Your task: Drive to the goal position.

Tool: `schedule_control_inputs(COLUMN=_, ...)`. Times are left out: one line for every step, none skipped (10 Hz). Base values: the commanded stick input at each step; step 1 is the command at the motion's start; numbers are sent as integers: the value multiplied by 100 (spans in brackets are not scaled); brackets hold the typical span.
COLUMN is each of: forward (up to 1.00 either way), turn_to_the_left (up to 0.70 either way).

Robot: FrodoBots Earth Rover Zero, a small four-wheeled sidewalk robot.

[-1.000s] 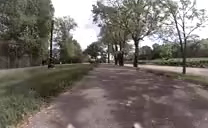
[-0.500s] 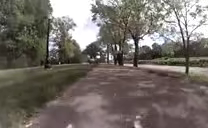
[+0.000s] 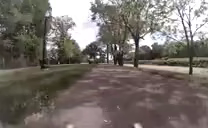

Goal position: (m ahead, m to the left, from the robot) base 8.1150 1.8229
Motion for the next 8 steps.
schedule_control_inputs(forward=100, turn_to_the_left=0)
schedule_control_inputs(forward=100, turn_to_the_left=0)
schedule_control_inputs(forward=100, turn_to_the_left=0)
schedule_control_inputs(forward=100, turn_to_the_left=0)
schedule_control_inputs(forward=100, turn_to_the_left=0)
schedule_control_inputs(forward=100, turn_to_the_left=0)
schedule_control_inputs(forward=100, turn_to_the_left=0)
schedule_control_inputs(forward=100, turn_to_the_left=0)
